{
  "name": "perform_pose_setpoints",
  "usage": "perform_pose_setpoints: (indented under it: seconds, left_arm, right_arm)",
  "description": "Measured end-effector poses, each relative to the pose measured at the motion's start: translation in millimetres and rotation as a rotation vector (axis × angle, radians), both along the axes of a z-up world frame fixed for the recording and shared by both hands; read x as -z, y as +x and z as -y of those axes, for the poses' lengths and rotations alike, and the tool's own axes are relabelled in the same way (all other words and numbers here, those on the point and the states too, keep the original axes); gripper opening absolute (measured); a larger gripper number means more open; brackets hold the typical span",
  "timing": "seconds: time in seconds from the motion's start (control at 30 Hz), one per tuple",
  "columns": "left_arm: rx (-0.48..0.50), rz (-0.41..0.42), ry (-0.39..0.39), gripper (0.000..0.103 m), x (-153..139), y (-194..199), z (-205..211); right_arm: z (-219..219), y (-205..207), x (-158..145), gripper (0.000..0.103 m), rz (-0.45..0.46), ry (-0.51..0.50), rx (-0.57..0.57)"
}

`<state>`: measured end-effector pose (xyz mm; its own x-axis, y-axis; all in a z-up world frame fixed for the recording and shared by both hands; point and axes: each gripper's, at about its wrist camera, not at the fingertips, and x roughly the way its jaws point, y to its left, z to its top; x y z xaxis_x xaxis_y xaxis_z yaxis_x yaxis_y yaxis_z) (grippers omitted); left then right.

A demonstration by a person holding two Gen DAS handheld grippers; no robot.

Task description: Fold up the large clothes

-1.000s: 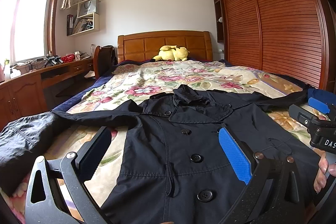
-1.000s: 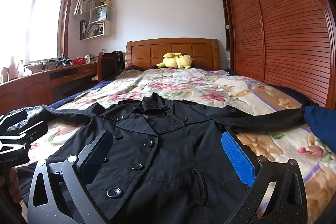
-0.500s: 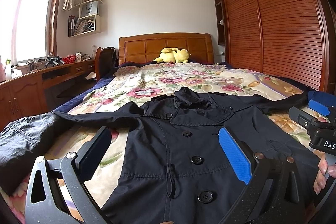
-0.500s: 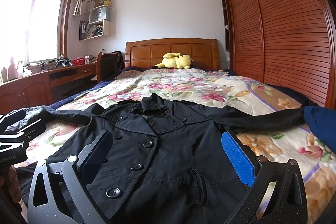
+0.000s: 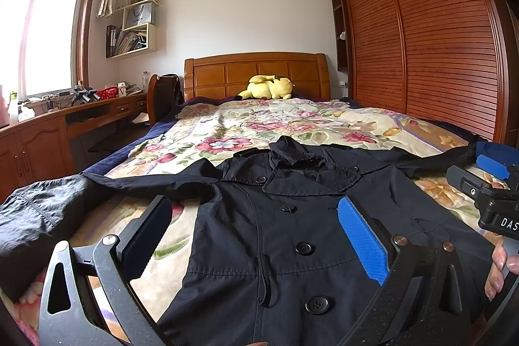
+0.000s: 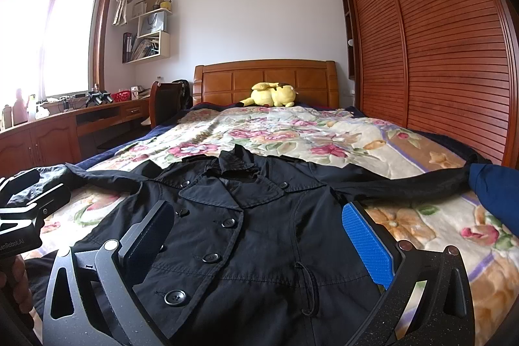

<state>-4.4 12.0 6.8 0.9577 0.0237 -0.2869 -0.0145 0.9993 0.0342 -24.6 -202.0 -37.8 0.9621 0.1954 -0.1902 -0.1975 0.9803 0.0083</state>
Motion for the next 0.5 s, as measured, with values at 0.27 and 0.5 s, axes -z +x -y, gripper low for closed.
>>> perform_pose_setpoints:
  seconds: [0.27,0.5]
  left_arm:
    - [0.000,0.002,-0.001,0.102,0.5,-0.6,0.2]
    - [-0.001,0.003,0.003,0.102,0.2,-1.3,-0.3]
  right_arm:
    - [0.1,0.4,0.2,0.103,0.000,0.000,-0.001]
    - [0.1,-0.2,0.0,0.103,0.000,0.000,-0.001]
